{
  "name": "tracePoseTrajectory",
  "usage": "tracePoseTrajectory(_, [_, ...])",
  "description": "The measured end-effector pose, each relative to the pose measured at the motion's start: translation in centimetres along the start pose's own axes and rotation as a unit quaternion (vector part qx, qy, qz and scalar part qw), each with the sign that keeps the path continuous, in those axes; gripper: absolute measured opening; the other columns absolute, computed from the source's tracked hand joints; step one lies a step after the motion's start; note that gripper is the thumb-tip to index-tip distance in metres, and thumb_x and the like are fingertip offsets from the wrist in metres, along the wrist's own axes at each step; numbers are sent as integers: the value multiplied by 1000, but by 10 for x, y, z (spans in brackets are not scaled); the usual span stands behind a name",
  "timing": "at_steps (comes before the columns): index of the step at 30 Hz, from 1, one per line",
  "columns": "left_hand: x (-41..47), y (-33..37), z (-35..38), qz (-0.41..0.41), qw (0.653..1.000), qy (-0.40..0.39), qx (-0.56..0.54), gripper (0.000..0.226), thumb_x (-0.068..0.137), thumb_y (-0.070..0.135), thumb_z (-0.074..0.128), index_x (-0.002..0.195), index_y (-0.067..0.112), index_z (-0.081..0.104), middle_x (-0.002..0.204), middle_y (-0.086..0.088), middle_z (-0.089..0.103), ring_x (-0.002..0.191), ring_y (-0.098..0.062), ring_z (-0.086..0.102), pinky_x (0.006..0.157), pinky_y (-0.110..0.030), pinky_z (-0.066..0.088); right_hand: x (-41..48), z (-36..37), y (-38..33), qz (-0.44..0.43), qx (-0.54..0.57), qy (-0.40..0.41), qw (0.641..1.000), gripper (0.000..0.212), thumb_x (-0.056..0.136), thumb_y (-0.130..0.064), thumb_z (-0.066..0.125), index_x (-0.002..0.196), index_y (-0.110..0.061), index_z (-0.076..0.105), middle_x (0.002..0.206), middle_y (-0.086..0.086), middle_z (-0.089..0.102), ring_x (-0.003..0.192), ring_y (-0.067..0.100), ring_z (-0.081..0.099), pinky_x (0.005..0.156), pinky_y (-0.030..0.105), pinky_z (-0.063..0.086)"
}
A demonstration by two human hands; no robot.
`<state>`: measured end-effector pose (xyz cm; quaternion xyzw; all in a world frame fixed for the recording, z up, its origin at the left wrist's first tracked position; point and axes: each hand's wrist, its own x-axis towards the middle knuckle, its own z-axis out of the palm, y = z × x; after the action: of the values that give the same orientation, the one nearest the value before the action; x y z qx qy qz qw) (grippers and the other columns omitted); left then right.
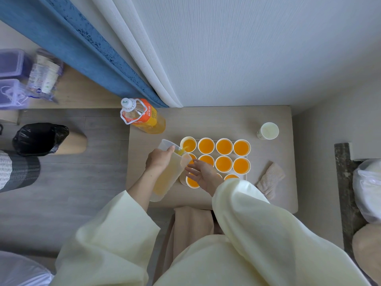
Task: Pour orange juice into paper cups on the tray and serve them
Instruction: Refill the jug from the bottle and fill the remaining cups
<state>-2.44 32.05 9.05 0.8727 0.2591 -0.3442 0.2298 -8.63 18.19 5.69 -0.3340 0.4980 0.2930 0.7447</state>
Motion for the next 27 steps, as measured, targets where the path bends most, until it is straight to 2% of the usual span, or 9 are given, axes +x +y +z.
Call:
tracePoseTrajectory(7, [-1, 1, -1, 1, 1000, -1, 1, 62, 92, 61, 43, 116, 5, 59, 113, -16, 64, 101, -32, 61, 77, -34, 45, 1, -1, 0, 1, 1, 2, 1000, 44, 99, -7, 49, 142, -6, 40, 123, 17, 60, 109, 32, 63, 98, 45, 50])
tracePoseTrajectory(16, [-2, 4, -3, 5, 1000, 5, 3, 61, 93, 59, 44, 118, 5, 59, 116, -16, 64, 103, -32, 61, 82, -36, 47, 2, -1, -1, 3, 5, 0, 1000, 39, 98, -6, 49, 137, -5, 44, 103, 13, 64, 104, 30, 64, 95, 43, 52])
tracePoseTrajectory(22, [-5, 4, -2, 11, 1000, 5, 11, 60, 94, 59, 42, 117, 6, 59, 114, -15, 64, 102, -31, 61, 76, -33, 43, 1, -1, -1, 6, 0, 6, 1000, 42, 98, -7, 50, 140, -8, 42, 114, 14, 63, 104, 30, 65, 91, 42, 53])
tracePoseTrajectory(27, [-4, 5, -1, 13, 1000, 3, 11, 59, 94, 59, 42, 116, 7, 59, 113, -15, 64, 101, -31, 62, 75, -33, 43, 1, -2, -1, 5, -1, 8, 1000, 43, 98, -7, 50, 140, -7, 42, 118, 16, 62, 107, 31, 63, 94, 43, 53])
